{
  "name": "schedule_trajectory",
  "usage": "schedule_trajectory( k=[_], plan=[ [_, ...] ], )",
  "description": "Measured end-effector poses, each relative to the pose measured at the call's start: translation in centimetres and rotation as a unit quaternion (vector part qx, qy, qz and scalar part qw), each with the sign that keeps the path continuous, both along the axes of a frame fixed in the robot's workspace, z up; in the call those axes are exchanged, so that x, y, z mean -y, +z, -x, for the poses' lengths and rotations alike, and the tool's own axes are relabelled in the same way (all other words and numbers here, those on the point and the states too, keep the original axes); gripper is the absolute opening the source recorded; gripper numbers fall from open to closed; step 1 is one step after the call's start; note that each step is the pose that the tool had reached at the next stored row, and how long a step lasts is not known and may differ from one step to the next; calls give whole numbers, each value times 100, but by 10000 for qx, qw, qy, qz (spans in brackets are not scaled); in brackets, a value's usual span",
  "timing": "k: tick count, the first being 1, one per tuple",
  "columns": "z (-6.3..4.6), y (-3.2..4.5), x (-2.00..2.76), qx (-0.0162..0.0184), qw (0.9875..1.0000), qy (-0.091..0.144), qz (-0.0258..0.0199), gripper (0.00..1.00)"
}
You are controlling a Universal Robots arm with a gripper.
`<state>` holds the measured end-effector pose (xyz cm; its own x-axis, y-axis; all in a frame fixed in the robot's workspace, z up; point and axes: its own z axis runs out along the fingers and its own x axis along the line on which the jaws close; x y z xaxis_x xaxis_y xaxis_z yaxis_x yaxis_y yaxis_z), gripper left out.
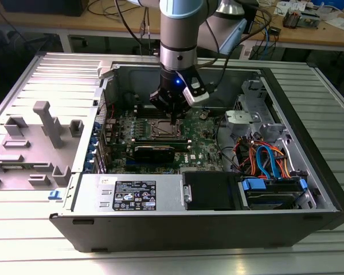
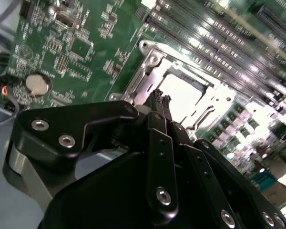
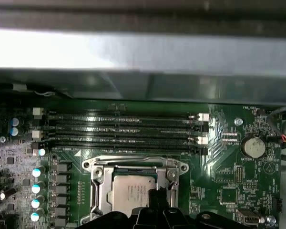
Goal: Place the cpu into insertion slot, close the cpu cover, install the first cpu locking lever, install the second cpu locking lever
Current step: 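Install the second cpu locking lever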
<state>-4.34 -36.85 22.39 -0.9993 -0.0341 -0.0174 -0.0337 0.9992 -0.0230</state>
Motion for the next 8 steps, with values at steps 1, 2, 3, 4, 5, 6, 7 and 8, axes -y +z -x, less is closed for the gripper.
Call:
schedule_trajectory(
  k=[1, 2, 3, 4, 5, 6, 7, 8],
  plan=[
    [0, 0, 43, 0, 10000, 0, 0, 11],
    [0, 0, 63, 0, 10000, 0, 0, 11],
    [0, 0, 69, 1, 10000, 0, -1, 11],
    [1, 9, 72, 0, 10000, -1, 0, 11],
    [1, 21, 75, 0, 10000, 0, 0, 11],
    [0, 37, 76, 0, 10000, 1, 0, 11],
    [0, 58, 76, 0, 10000, 1, 0, 11],
    [0, 78, 76, 0, 10000, 1, 0, 11]
  ],
)
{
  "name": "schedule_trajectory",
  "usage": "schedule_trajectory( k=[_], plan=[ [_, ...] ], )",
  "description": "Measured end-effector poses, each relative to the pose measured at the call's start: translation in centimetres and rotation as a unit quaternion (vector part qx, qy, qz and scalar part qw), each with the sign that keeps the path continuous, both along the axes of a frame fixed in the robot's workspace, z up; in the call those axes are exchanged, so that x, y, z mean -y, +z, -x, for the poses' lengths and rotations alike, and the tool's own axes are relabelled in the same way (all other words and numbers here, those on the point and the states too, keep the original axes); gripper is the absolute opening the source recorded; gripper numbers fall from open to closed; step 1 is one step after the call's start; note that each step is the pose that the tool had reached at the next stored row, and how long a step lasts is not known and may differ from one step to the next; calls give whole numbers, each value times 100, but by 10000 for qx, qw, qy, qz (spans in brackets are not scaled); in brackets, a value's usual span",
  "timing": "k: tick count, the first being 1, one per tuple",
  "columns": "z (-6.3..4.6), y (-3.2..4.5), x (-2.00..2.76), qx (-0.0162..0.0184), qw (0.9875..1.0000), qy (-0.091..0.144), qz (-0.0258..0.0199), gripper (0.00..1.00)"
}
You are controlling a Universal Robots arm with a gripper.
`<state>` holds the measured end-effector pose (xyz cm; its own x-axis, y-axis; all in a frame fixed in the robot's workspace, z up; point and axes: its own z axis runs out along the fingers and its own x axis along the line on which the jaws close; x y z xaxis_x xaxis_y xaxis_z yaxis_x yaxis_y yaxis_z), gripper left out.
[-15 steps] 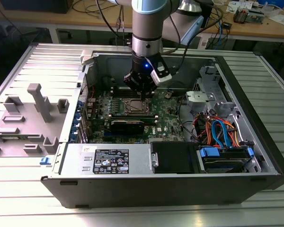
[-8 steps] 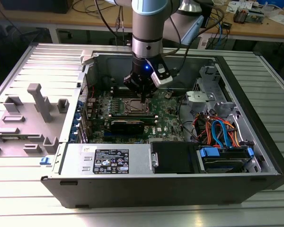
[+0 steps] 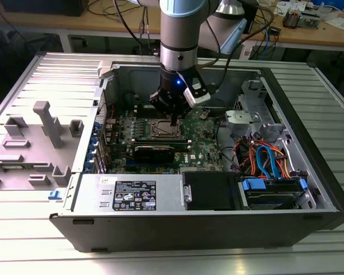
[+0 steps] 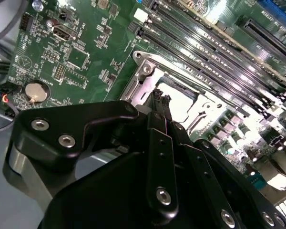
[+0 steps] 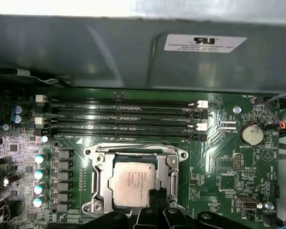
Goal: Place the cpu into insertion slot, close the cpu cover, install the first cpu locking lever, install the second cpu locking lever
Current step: 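Install the second cpu locking lever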
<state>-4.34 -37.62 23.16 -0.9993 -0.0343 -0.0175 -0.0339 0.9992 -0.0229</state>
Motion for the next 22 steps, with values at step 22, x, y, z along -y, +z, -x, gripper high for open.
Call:
schedule_trajectory(
  k=[22],
  plan=[
    [130, 42, 366, -18, 10000, 1, -3, 11]
  ],
)
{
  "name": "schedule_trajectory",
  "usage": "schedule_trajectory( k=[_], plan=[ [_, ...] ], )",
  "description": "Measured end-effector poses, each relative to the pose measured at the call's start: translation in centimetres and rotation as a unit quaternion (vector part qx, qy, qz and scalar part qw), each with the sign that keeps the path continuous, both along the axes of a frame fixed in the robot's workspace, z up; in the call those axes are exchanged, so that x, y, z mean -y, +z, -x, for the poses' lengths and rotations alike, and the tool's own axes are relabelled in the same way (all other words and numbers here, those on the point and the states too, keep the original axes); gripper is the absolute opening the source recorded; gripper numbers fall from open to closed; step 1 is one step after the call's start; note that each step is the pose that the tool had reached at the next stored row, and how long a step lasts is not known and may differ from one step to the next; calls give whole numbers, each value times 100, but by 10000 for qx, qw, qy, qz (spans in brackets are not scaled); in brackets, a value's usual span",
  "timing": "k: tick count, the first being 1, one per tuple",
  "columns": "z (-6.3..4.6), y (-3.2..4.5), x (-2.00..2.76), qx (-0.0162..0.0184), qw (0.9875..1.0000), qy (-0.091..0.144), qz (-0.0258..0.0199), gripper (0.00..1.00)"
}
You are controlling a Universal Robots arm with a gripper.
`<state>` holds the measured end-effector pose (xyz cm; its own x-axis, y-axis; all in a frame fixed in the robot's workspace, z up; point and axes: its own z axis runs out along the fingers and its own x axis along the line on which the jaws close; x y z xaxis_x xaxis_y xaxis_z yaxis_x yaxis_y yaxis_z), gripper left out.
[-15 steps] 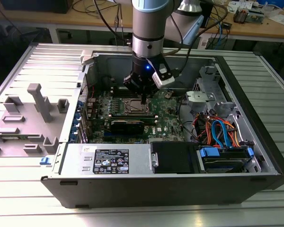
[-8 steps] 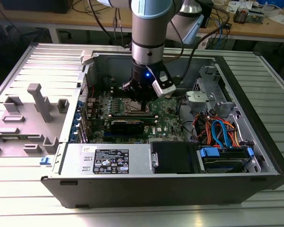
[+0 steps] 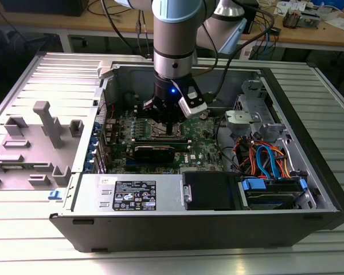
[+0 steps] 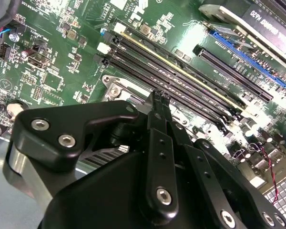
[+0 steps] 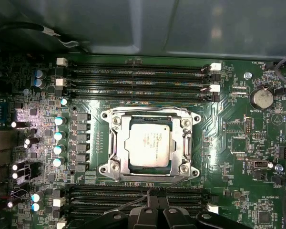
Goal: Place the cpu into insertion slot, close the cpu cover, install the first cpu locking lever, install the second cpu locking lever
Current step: 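Install the second cpu locking lever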
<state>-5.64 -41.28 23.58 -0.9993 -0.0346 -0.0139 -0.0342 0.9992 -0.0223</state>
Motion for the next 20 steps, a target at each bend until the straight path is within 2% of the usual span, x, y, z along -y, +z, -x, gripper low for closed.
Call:
schedule_trajectory(
  k=[10, 14, 17, 20],
  plan=[
    [0, 0, 0, 0, 10000, 0, -1, 11],
    [43, -6, 0, 1, 10000, 0, -2, 11],
    [94, -27, 0, 0, 10000, 0, -3, 11],
    [144, -88, 0, 0, 10000, 0, -4, 11]
  ],
)
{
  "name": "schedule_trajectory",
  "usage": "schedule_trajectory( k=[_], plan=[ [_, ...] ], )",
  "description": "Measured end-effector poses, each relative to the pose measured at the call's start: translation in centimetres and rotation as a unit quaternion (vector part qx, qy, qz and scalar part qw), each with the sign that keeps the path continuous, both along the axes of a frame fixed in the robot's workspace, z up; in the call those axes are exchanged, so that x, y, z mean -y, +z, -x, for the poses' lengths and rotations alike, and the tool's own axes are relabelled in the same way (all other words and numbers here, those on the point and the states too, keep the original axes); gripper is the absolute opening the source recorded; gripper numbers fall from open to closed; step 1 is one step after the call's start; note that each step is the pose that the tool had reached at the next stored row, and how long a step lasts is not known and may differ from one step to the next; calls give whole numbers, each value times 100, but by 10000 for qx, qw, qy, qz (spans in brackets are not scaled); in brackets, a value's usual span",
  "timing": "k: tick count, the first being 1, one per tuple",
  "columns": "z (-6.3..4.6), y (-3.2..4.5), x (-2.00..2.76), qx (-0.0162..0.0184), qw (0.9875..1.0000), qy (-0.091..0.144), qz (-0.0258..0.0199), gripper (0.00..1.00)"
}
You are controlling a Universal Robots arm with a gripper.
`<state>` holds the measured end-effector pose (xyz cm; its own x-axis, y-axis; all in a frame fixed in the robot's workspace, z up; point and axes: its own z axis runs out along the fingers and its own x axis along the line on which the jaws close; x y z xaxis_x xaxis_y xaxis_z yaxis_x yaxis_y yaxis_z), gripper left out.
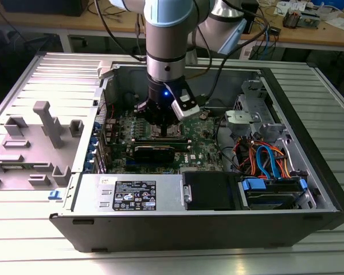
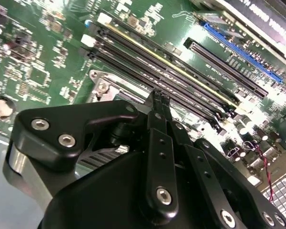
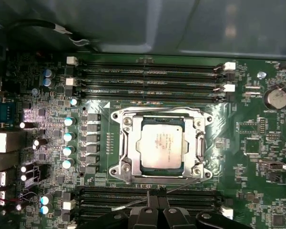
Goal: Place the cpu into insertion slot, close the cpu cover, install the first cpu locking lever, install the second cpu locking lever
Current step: 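Install the second cpu locking lever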
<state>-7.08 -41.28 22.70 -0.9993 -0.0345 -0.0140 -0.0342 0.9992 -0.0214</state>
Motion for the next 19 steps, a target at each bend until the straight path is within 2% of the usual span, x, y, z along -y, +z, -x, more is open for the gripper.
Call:
schedule_trajectory(
  k=[4, 6, 12, 19],
  plan=[
    [110, -93, 0, 0, 10000, 4, -33, 11],
    [130, -125, 0, 0, 9999, 68, -92, 11],
    [163, -127, 4, 0, 9997, 202, -100, 11],
    [273, -135, 5, -1, 9997, 239, -102, 11]
  ],
)
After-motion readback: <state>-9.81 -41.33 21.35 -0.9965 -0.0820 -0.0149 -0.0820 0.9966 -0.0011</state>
